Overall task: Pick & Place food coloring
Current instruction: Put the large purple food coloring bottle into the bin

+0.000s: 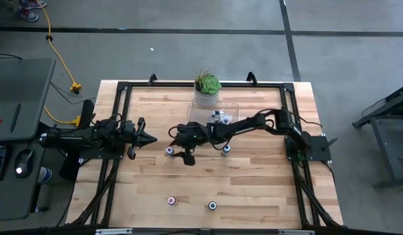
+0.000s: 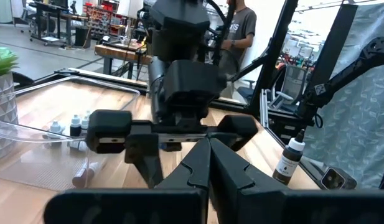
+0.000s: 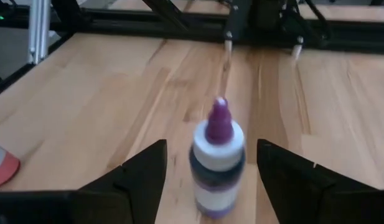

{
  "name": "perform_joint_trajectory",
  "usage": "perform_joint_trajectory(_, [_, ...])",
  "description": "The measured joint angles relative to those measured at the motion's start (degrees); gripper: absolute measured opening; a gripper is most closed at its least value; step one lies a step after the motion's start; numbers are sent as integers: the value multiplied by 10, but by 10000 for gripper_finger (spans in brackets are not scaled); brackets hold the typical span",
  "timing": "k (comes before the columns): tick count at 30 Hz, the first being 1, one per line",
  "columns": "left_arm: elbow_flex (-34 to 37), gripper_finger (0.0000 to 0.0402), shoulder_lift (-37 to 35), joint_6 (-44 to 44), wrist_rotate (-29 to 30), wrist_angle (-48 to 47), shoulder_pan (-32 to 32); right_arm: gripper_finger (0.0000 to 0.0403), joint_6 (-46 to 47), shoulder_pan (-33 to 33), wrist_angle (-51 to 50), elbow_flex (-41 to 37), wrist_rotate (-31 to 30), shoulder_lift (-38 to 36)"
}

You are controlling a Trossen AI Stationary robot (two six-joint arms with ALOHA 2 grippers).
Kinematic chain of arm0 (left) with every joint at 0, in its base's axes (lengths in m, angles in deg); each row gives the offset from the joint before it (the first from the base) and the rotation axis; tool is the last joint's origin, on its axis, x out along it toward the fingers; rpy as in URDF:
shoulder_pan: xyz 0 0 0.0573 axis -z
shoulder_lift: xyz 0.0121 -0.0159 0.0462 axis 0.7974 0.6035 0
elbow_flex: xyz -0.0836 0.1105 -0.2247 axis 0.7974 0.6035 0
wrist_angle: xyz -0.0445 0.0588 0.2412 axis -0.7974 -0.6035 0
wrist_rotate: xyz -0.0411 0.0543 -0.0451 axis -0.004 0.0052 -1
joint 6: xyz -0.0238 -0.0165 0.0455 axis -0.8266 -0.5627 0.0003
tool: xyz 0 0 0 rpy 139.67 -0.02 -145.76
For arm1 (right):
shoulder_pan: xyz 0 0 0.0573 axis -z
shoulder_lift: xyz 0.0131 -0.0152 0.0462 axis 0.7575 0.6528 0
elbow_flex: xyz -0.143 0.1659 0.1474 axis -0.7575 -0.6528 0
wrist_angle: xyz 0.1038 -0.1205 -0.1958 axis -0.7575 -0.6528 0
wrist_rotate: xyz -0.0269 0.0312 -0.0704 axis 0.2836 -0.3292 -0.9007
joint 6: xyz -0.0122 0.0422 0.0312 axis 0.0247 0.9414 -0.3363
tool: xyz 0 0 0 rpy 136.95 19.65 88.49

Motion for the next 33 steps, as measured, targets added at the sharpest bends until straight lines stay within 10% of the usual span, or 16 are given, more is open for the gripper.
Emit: perform_joint_trajectory(33, [0,0,0,0,0,0,0,144,-42,-7,-24,45,13,26])
